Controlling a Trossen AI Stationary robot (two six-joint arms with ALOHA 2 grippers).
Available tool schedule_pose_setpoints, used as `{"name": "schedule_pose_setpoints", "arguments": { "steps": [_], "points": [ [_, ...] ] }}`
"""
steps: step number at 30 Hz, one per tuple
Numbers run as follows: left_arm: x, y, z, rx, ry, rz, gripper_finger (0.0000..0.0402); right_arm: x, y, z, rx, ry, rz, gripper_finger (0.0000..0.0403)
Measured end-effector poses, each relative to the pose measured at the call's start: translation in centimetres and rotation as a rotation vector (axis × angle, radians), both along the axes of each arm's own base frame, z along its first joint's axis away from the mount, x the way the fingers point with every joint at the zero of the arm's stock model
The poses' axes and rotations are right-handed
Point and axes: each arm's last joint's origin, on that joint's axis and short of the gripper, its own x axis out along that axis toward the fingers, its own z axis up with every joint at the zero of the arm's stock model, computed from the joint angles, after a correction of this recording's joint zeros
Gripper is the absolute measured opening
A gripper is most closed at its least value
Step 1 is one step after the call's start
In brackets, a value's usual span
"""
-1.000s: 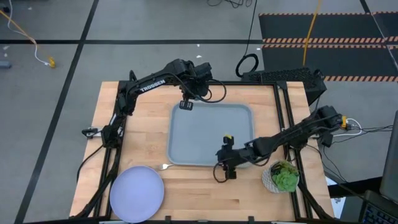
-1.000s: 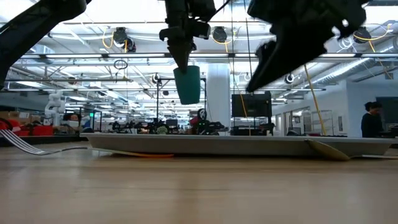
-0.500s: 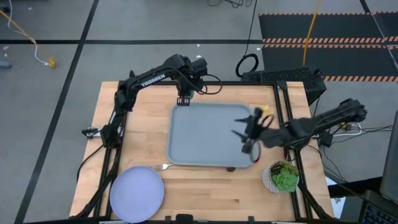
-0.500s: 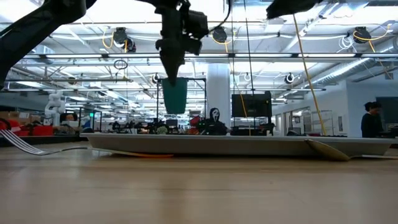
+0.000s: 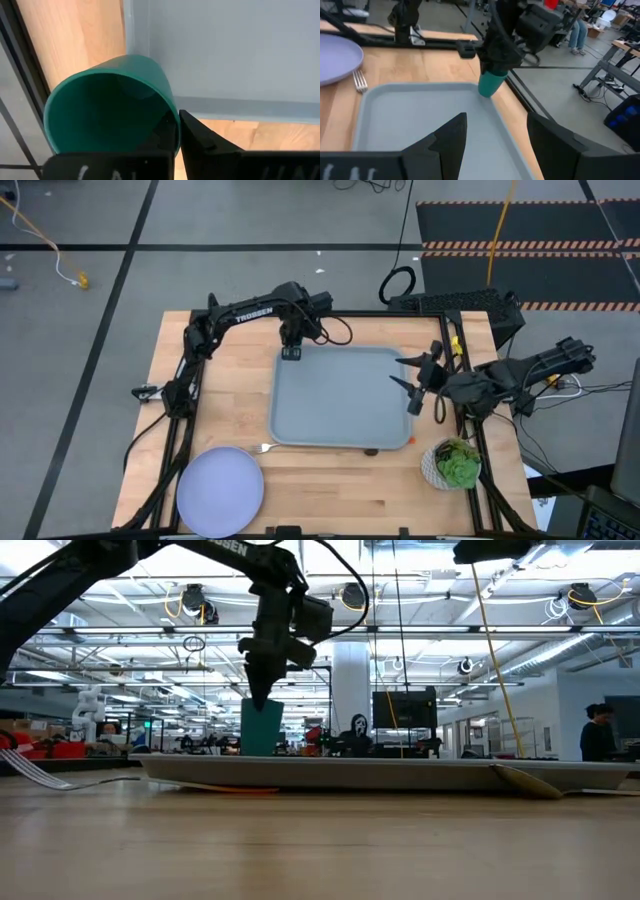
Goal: Pick and place plate/cup/fork/spoon on tray
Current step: Put the green cup on the gray serving tray
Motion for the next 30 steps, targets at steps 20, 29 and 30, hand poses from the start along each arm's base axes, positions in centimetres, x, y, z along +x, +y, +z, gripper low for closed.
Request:
{"name": "schedule_pose_setpoints", "arguments": {
  "steps": [20, 29, 30],
  "points": [
    [1.2, -4.5, 0.2, -0.006, 0.048, -0.003, 0.0024, -0.9, -0.5, 0.0, -0.008, 0.003, -0.052, 0.0199],
    [1.7, -5.8, 0.2, 0.000, 0.043, -0.011, 0.0018, -0.9, -0.5, 0.0, -0.008, 0.003, -0.052, 0.0199],
    [1.7, -5.8, 0.2, 0.001, 0.043, -0.004, 0.0023, -0.9, -0.5, 0.0, -0.008, 0.003, -0.052, 0.0199]
  ]
}}
